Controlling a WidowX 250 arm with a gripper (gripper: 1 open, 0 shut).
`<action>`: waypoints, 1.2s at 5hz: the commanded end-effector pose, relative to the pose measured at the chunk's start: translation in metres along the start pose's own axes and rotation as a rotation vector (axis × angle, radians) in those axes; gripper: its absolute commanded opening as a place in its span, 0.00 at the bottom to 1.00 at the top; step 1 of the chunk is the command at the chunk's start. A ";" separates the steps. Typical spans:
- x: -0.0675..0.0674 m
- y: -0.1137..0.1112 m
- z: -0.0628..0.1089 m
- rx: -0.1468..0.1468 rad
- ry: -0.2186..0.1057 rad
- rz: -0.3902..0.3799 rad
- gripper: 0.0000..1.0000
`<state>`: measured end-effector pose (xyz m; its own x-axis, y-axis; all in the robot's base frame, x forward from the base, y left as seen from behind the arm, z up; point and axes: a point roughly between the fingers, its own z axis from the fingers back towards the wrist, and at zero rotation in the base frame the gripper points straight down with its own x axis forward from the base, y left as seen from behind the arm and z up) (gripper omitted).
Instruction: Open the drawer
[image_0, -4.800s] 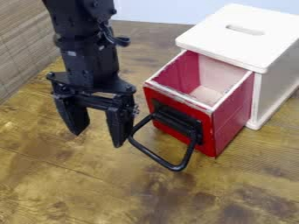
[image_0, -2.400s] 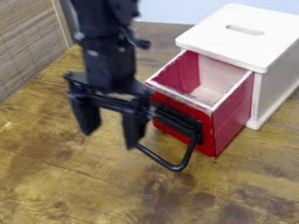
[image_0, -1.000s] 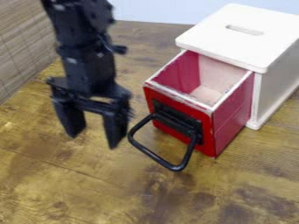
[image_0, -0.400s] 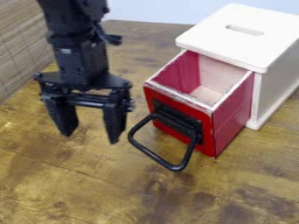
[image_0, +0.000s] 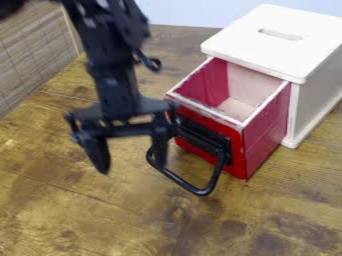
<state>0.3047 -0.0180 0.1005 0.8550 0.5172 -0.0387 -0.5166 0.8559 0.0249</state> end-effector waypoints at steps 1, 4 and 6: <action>0.005 -0.013 -0.003 -0.054 -0.033 0.179 1.00; 0.019 -0.020 -0.031 -0.086 -0.033 0.386 1.00; 0.024 -0.026 -0.035 -0.105 -0.036 0.395 1.00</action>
<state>0.3274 -0.0258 0.0494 0.5874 0.8085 -0.0367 -0.8093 0.5871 -0.0205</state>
